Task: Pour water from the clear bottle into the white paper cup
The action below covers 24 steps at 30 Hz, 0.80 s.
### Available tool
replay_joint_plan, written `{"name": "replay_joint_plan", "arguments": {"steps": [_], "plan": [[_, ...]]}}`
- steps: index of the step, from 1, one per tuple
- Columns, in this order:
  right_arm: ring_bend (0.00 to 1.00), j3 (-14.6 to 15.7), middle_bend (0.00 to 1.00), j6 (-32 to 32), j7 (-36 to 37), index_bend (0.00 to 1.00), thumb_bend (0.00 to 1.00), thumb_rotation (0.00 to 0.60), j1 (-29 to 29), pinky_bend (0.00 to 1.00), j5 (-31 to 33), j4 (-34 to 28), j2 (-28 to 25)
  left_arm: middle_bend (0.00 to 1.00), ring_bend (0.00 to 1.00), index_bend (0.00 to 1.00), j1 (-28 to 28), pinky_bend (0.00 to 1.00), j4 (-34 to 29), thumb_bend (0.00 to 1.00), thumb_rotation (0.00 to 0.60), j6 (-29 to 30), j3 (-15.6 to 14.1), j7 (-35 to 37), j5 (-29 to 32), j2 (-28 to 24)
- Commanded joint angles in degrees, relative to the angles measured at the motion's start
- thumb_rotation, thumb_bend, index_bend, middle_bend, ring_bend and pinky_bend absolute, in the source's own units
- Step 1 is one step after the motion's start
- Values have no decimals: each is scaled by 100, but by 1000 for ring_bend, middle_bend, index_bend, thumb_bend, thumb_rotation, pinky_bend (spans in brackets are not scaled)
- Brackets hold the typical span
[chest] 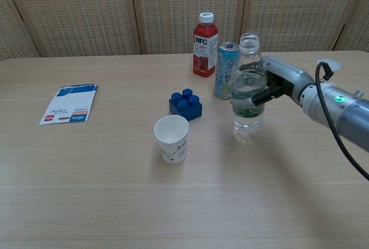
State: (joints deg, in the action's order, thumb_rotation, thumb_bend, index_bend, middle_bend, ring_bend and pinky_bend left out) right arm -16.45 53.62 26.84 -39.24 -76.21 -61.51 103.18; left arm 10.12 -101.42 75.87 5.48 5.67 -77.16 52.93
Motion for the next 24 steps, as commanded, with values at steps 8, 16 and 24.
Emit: {"name": "replay_joint_plan", "arguments": {"steps": [8,16,24], "plan": [[544,29,564,-72,187,536,569,600,-34,533,84,116,46,0,0,0,8,0,-1,71,600,-18,-6,-4,6,2],[519,103,521,-341,382,536,567,600,-57,453,170,193,-9,0,0,0,26,0,-8,70,600,-54,-11,-56,34,18],[381,233,342,-393,780,372,322,600,-42,385,14,290,-64,0,0,0,38,0,-22,70,600,-70,-8,-105,68,33]]}}
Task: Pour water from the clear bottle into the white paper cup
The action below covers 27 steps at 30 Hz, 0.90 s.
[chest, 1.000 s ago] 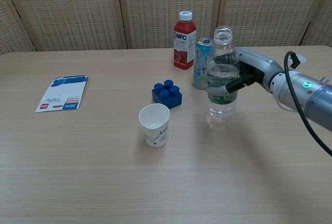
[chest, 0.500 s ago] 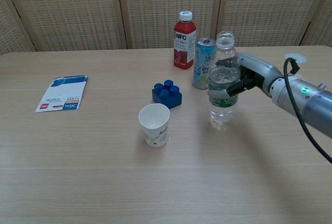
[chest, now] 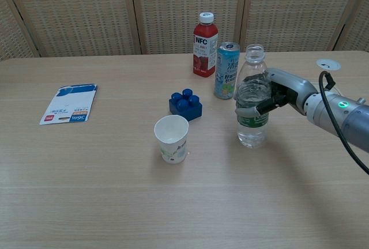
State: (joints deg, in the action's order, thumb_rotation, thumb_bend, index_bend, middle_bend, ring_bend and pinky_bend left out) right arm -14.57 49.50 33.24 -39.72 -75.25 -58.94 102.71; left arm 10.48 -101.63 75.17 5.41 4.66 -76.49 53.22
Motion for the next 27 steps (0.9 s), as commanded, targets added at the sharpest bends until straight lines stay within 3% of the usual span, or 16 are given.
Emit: {"name": "replay_joint_plan", "arguments": {"steps": [1,4,7,12,16,20,27], "plan": [[347,51,296,39,224,306,243,600,11,367,-113,39,-23,0,0,0,0,0,-1,70,600,0,-1,-5,3,4],[259,81,195,108,440,187,119,600,17,320,-215,79,-40,0,0,0,-2,0,1,70,600,8,1,2,1,7],[186,106,128,132,565,120,59,600,16,275,-276,82,-69,0,0,0,-2,0,5,70,600,9,1,12,0,7],[106,165,68,125,726,86,13,600,4,240,-370,48,-169,0,0,0,0,0,3,70,600,3,-9,8,-16,11],[13,222,4,94,762,16,0,600,3,141,-417,-36,-290,0,0,0,-1,0,6,70,600,11,-16,-8,-34,19],[0,421,0,-56,535,0,0,600,-11,7,-556,-195,-612,0,0,0,5,0,13,70,600,3,-21,-10,-41,27],[0,751,0,-8,-306,0,0,600,157,0,-702,-751,-1411,0,0,0,-20,0,5,70,600,53,-55,33,-148,11]]}}
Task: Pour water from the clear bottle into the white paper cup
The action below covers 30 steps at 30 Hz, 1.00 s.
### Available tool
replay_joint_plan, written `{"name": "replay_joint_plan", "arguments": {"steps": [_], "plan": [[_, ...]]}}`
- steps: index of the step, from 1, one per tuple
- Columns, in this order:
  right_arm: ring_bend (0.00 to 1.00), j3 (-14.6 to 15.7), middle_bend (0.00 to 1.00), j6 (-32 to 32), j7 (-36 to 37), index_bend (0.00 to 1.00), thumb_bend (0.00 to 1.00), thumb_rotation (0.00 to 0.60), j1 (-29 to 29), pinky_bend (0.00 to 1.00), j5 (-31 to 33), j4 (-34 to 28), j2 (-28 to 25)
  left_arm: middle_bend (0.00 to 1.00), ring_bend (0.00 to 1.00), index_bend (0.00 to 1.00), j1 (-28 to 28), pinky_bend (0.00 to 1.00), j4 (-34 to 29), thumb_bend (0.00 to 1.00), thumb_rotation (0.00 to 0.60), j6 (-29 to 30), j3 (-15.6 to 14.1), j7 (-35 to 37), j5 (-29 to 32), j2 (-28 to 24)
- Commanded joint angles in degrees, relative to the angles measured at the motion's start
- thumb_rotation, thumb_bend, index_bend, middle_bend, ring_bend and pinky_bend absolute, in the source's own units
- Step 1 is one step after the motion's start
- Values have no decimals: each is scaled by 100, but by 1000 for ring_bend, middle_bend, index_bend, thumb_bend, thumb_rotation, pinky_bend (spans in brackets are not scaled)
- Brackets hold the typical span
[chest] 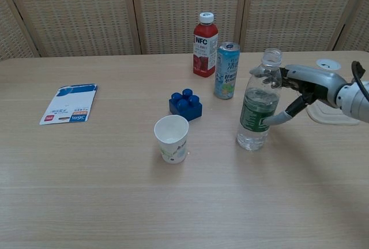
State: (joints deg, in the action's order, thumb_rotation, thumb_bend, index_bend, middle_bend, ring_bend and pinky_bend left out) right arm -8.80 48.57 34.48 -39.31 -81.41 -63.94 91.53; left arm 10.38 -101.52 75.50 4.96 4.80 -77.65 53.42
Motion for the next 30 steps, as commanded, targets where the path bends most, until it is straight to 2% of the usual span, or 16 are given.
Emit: {"name": "replay_joint_plan", "arguments": {"steps": [1,4,6,11,19,21,26,30], "plan": [[0,195,0,161,-530,0,0,600,155,0,-101,-278,-348,0,0,0,-18,0,-8,70,600,36,-16,29,-51,-12],[0,276,0,419,-847,0,0,600,294,0,-174,-333,-535,0,0,0,-48,0,-17,71,600,88,-31,76,-106,-32],[0,358,0,694,-1418,0,0,600,459,0,-211,-335,-767,0,0,0,-78,0,-16,71,600,134,-44,127,-145,-49],[0,377,0,1199,-2219,0,0,600,896,0,22,-864,-1363,0,0,0,-93,0,15,71,600,149,-98,195,-277,-40],[0,446,0,2591,-2469,0,0,600,1735,0,-82,-917,-1519,0,0,0,-229,0,119,71,600,438,-176,248,-522,84],[0,462,0,2739,-2607,0,0,600,1843,0,-80,-1034,-1554,0,0,0,-249,0,124,71,600,486,-176,230,-537,106],[0,541,0,3340,-3403,0,0,600,2316,0,-42,-2047,-1812,0,0,0,-314,0,151,71,600,648,-196,139,-632,208],[0,551,0,3527,-3771,0,0,600,2418,0,-164,-2327,-1843,0,0,0,-308,0,157,71,600,626,-194,50,-598,248]]}}
